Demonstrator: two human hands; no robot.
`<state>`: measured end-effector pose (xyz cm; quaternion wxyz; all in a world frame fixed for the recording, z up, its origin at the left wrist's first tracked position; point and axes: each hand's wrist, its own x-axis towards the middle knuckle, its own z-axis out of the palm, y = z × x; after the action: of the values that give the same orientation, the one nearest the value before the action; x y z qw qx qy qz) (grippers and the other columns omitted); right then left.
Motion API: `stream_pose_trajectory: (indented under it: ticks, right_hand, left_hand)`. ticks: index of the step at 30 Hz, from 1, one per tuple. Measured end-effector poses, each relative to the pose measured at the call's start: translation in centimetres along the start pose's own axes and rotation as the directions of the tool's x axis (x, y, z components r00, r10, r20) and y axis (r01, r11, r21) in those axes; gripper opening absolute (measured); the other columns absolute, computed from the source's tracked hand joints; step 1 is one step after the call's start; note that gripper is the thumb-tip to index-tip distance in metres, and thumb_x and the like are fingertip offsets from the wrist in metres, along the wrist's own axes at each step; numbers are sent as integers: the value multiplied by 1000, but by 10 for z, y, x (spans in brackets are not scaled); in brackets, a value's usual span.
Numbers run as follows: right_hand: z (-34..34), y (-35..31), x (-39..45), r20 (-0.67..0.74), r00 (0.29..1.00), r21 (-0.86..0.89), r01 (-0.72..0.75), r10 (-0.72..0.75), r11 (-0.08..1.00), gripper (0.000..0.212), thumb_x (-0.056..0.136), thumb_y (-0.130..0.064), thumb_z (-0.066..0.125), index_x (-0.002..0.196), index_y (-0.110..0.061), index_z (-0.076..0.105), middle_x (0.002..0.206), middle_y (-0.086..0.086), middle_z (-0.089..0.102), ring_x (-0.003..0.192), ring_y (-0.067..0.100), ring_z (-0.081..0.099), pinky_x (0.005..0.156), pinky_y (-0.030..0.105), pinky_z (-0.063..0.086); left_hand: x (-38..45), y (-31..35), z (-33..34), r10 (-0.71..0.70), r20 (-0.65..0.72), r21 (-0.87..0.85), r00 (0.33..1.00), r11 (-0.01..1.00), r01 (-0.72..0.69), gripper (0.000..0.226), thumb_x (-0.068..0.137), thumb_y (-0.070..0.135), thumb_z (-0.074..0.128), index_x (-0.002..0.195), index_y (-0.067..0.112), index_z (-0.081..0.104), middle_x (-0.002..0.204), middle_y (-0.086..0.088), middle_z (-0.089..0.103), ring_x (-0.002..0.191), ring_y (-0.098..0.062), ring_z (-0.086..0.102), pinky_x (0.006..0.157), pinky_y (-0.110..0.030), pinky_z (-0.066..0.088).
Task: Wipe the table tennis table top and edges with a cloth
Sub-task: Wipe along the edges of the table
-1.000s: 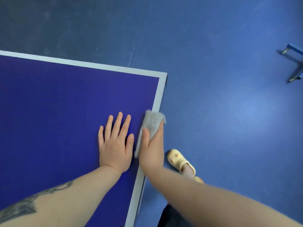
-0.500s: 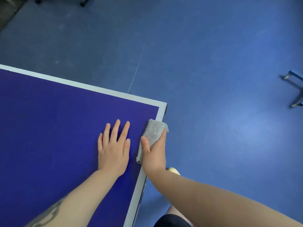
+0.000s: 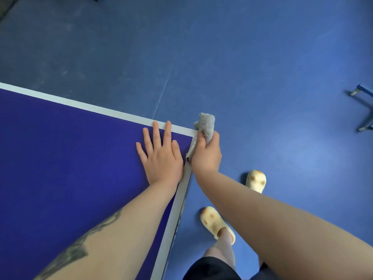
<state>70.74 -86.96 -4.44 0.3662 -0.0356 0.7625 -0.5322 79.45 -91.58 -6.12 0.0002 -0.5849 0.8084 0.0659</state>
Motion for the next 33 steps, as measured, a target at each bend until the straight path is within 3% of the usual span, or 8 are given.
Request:
stream_pose_trajectory:
  ticks: [4, 6, 8, 11, 14, 19, 25, 33]
  right_hand:
    - [-25, -15, 23, 133, 987, -94, -76, 88, 993, 19, 103, -39, 41, 109, -25, 53, 94, -2, 61, 82, 24, 62, 55, 31, 47]
    - [-40, -19, 30, 169, 980, -182, -71, 103, 981, 20, 102, -41, 44, 108, -24, 53, 94, 0, 61, 78, 26, 61, 54, 30, 46]
    - [-53, -27, 34, 201, 976, -245, -28, 78, 969, 21, 101, -42, 46, 105, -23, 54, 94, 0, 61, 80, 25, 61, 59, 33, 46]
    - [-71, -45, 41, 256, 966, -358, 58, 38, 932, 23, 100, -44, 47, 101, -22, 52, 91, 1, 60, 79, 26, 63, 53, 30, 42]
    - [-82, -61, 47, 362, 932, -478, 190, -5, 857, 24, 100, -46, 47, 100, -22, 47, 85, -1, 58, 72, 19, 58, 53, 30, 44]
    - [-78, -71, 69, 542, 840, -555, 341, 19, 759, 26, 100, -48, 46, 119, -29, 45, 90, -3, 61, 79, 20, 62, 57, 33, 52]
    - [-70, -85, 105, 727, 675, -593, 521, 130, 614, 29, 102, -47, 44, 125, -30, 42, 92, -4, 61, 86, 21, 62, 67, 35, 53]
    - [-35, -90, 129, 860, 443, -503, 650, 255, 569, 36, 102, -49, 42, 130, -28, 45, 103, 2, 65, 95, 26, 63, 83, 43, 53]
  left_hand:
    - [-3, -2, -1, 9, -1, 17, 1000, 1000, -9, 54, 104, 39, 18, 155, 36, 2, 164, 3, 0, 151, -23, -4, 121, -50, 5]
    - [-3, -2, -2, 3, 5, 18, 1000, 1000, -3, 54, 103, 40, 15, 155, 36, 1, 164, 3, 1, 151, -24, -4, 120, -50, 6]
    - [-5, -1, -4, -7, 22, 32, 1000, 999, 6, 55, 102, 40, 13, 155, 36, -4, 164, 3, -2, 151, -24, -5, 120, -50, 5]
    - [-5, 3, -6, -43, 50, 23, 998, 999, 42, 55, 103, 41, 13, 150, 37, -16, 164, 4, -8, 151, -22, -9, 120, -49, 3]
    - [-9, 15, -8, -209, 71, -81, 975, 973, 214, 57, 104, 40, 18, 149, 35, -16, 163, 6, -11, 150, -17, -13, 120, -47, -2]
    - [-7, 53, -5, -459, 19, -182, 888, 872, 454, 59, 103, 35, 27, 153, 30, -4, 164, 5, -5, 150, -17, -9, 119, -46, -4]
    - [1, 85, 0, -740, 0, -218, 673, 656, 722, 57, 103, 40, 17, 156, 26, 5, 164, 3, -1, 151, -19, -6, 120, -50, 1]
    - [10, 88, 0, -868, 37, -136, 495, 486, 863, 65, 100, 49, 20, 156, 29, -7, 164, 3, -9, 150, -21, -10, 119, -53, -2]
